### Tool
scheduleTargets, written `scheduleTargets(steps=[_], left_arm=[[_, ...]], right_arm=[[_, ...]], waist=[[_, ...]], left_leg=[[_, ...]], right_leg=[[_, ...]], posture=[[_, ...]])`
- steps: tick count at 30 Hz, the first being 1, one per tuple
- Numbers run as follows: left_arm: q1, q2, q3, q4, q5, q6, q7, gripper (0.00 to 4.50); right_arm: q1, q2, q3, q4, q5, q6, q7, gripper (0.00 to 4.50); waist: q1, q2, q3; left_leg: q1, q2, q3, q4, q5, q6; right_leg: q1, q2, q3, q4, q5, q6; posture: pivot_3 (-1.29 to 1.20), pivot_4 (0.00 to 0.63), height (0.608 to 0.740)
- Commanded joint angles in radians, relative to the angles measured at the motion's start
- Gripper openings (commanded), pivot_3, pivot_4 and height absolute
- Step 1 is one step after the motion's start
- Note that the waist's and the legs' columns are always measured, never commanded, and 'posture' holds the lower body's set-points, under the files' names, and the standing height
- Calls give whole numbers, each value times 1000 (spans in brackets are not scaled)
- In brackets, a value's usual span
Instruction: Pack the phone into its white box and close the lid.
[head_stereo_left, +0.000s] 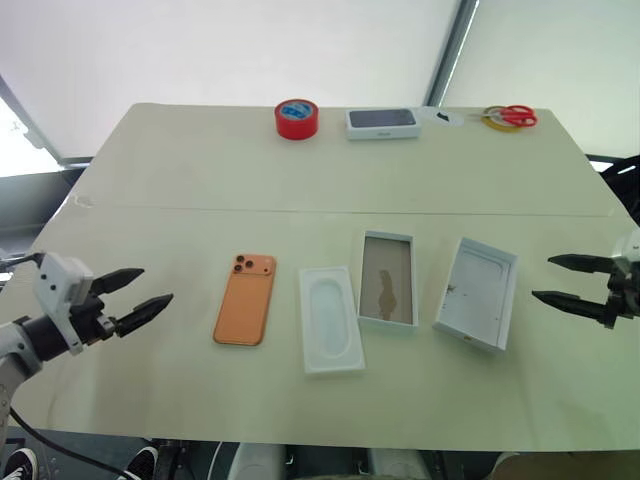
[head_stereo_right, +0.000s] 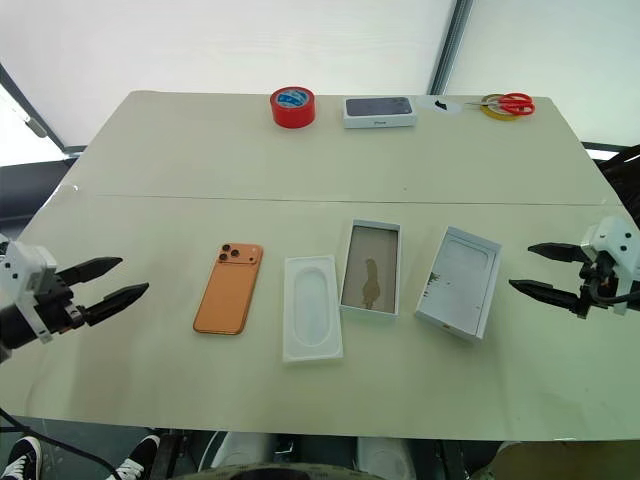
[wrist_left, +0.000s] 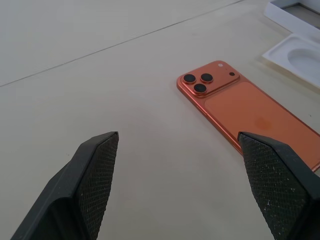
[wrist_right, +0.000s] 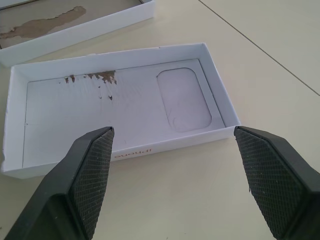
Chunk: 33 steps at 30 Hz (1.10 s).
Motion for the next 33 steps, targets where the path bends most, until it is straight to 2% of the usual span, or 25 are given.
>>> scheduleTargets(steps=[1,5,8,13,21,30,33], left_arm=[[15,12,28,-23,9,-16,-9,3997],[27,11,19,-24,31,-21,3,3997],[24,12,9,-21,70,-88,-17,3997],[-4,-3,30,11,34,-116,-53,3997],[-43,-2,2,38,83,-215,-69,3997],[-111,-5,-44,23,135,-231,-7,3997],[-116,8,-75,-14,163,-173,36,3997]], right_arm=[[-3,-18,-28,7,5,-17,0,4011],[-14,-21,-26,25,-1,-26,-3,4011],[-20,-21,-17,31,-10,-37,-1,4011],[-27,-17,-11,30,-17,-46,-5,4011],[-10,-4,-11,-8,-5,-30,-10,4011],[-25,1,2,-16,-17,-23,-32,4011],[-33,9,18,-31,-28,-36,-47,4011]], waist=[[0,0,0],[1,0,0],[0,0,0],[0,0,0],[-1,1,0],[-1,1,0],[-2,0,0]], left_leg=[[0,0,0,0,0,0],[0,0,0,0,0,0],[0,0,0,0,0,0],[0,0,0,-1,0,0],[0,0,0,-1,0,0],[0,0,0,-2,0,0],[0,0,0,-2,0,0]], right_leg=[[0,0,0,0,0,0],[0,0,0,0,0,0],[0,0,0,-1,0,0],[0,0,0,-1,0,0],[0,0,0,-1,0,0],[0,0,0,-1,0,0],[0,0,0,-1,0,0]], posture=[[0,150,740],[0,150,740],[0,150,740],[0,150,740],[0,150,740],[0,150,740],[0,150,740]])
